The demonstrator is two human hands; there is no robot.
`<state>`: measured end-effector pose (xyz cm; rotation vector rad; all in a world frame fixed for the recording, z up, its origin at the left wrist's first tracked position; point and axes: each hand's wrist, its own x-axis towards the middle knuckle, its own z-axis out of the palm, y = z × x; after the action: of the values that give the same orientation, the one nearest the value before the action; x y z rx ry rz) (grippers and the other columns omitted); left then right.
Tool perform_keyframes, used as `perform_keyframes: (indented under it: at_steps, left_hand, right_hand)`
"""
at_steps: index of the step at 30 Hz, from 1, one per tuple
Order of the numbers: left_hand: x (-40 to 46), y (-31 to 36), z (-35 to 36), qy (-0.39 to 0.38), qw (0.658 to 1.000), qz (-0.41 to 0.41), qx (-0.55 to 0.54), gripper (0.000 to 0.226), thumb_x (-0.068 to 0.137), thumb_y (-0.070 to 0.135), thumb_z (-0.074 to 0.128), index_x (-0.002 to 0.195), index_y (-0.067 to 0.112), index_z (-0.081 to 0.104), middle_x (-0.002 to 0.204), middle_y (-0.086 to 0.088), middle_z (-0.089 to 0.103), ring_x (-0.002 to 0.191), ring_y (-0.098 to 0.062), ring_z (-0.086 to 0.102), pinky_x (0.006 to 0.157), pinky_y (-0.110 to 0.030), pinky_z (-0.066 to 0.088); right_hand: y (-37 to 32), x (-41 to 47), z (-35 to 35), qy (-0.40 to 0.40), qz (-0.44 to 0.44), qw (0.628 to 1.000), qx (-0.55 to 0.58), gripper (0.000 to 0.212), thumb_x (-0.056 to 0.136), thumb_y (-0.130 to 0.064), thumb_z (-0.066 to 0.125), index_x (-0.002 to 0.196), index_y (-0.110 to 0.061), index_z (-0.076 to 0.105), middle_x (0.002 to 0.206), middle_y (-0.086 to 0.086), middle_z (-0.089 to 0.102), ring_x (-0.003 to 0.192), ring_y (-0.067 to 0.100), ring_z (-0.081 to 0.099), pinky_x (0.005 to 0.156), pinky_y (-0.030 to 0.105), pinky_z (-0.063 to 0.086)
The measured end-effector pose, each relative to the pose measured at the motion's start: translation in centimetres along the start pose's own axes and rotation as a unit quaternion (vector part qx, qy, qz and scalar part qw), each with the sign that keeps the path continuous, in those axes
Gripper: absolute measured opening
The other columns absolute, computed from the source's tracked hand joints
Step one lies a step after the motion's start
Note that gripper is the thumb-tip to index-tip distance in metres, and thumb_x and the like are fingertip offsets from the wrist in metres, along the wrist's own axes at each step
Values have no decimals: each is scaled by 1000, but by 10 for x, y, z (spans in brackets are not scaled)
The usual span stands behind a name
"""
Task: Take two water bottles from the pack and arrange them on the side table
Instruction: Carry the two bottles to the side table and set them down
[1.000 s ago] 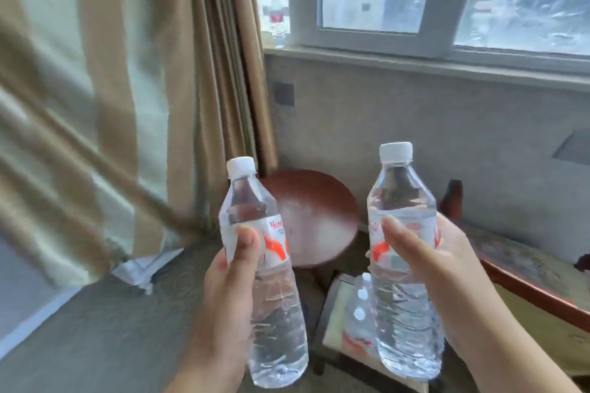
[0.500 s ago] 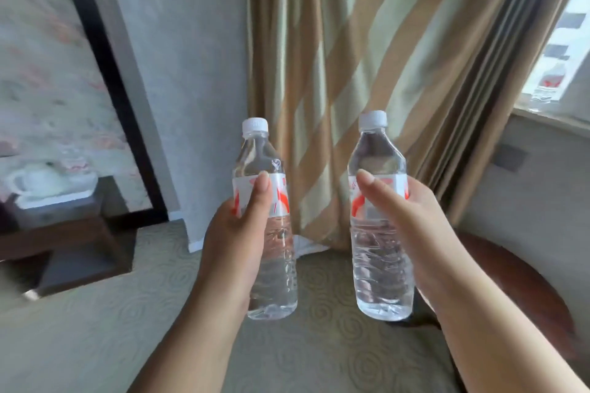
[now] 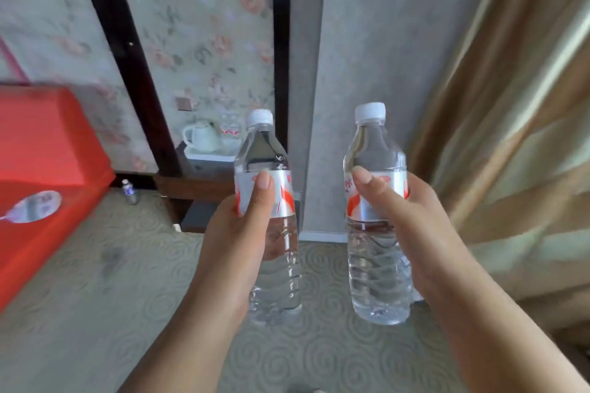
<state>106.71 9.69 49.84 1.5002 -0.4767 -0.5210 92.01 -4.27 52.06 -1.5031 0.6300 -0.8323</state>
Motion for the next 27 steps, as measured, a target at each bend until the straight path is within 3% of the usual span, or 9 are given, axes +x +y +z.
perform_keyframes:
  at_steps: [3, 6, 8, 11, 14, 17, 21, 24, 27]
  left_hand:
    - [53, 1, -15, 41, 999, 10, 26, 68, 64, 97, 52, 96, 42, 76, 90, -1, 84, 85, -23, 83, 88, -58, 64]
    - [107, 14, -31, 86, 995, 13, 43, 67, 63, 94, 53, 96, 40, 76, 92, -3, 84, 88, -27, 82, 90, -60, 62]
    - [140, 23, -47, 111, 993, 12, 45, 71, 62, 93, 52, 99, 37, 75, 94, -2, 84, 88, -24, 82, 91, -57, 63]
    - [188, 31, -75, 135, 990, 16, 34, 59, 65, 88, 52, 96, 44, 75, 91, 0, 83, 83, -21, 82, 80, -41, 68]
    - [235, 26, -109, 168, 986, 10, 20, 55, 65, 86, 53, 95, 47, 76, 87, 5, 84, 77, -13, 82, 62, -20, 63]
    - [288, 14, -147, 189, 982, 16, -12, 59, 71, 85, 57, 99, 37, 78, 85, -5, 84, 76, -24, 83, 64, -32, 64]
    - [376, 5, -204, 194, 980, 36, -25, 79, 57, 101, 59, 103, 39, 77, 87, -1, 85, 80, -27, 83, 83, -55, 65]
    - [445, 10, -243, 169, 984, 42, -20, 78, 48, 104, 56, 104, 53, 75, 94, 12, 85, 86, -14, 83, 89, -54, 63]
    - [509, 21, -274, 144, 989, 27, -25, 76, 45, 105, 56, 102, 57, 74, 97, 18, 84, 88, -6, 82, 92, -51, 62]
  right_hand:
    - [13, 68, 39, -42, 12, 999, 16, 63, 72, -59, 80, 107, -8, 73, 104, 25, 75, 98, 48, 71, 94, 66, 53]
    - [19, 134, 78, -87, 9, 996, 10, 51, 72, -60, 78, 97, -16, 75, 89, 12, 78, 84, 37, 75, 83, 56, 57]
    - [20, 174, 105, -116, 13, 993, 14, 51, 70, -61, 78, 97, -18, 75, 90, 10, 79, 85, 36, 76, 81, 56, 58]
    - [21, 228, 152, -154, 18, 988, 21, 55, 66, -65, 78, 103, -24, 77, 97, 7, 81, 93, 33, 77, 88, 56, 57]
    - [32, 280, 203, -179, 21, 983, 24, 57, 65, -66, 80, 103, -24, 77, 95, 8, 80, 89, 33, 77, 81, 50, 59]
    - [50, 329, 257, -193, 16, 981, 24, 62, 62, -71, 83, 101, -22, 76, 88, 10, 78, 78, 31, 76, 68, 41, 59]
    - [69, 391, 332, -186, 14, 982, 13, 62, 58, -73, 84, 99, -27, 76, 87, 5, 80, 76, 24, 78, 67, 39, 59]
    - [71, 438, 385, -178, 9, 984, 0, 53, 63, -68, 83, 99, -31, 77, 90, 3, 81, 79, 23, 79, 68, 39, 58]
    - [65, 480, 428, -161, 0, 987, 6, 65, 58, -74, 83, 103, -27, 76, 93, 4, 81, 82, 24, 80, 68, 38, 59]
